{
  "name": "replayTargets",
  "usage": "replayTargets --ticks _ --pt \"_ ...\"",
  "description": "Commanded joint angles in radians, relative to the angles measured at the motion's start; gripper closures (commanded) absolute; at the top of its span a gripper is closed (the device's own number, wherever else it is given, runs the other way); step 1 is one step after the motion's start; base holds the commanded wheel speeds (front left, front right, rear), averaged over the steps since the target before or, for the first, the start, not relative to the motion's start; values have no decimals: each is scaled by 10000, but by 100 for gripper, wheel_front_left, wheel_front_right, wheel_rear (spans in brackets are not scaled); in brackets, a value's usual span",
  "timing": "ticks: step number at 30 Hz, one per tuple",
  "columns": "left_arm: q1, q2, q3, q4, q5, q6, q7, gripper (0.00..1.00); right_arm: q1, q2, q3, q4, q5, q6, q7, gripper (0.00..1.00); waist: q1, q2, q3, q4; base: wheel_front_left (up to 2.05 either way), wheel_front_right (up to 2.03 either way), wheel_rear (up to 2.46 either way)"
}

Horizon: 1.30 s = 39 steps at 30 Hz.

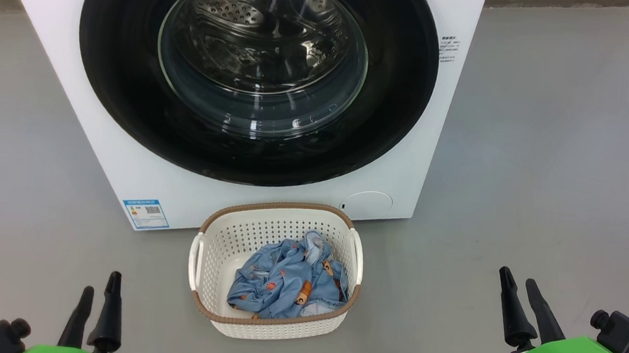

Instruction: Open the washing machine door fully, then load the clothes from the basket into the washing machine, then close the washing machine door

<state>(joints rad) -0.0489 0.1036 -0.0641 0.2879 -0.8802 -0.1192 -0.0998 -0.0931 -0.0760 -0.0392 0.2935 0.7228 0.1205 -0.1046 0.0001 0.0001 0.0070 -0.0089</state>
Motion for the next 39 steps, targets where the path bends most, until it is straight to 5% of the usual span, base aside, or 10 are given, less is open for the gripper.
replayTargets --ticks 1,39 --pt "-469 306 162 -276 362 -69 -181 0 -484 -156 238 -299 -380 62 -139 0 -1 -1 -5 -1 0 0 0" --pt "-735 687 56 -97 4409 -104 -1269 0 -948 -181 426 -309 -5027 92 -1222 0 -1 -1 -46 105 0 0 0"
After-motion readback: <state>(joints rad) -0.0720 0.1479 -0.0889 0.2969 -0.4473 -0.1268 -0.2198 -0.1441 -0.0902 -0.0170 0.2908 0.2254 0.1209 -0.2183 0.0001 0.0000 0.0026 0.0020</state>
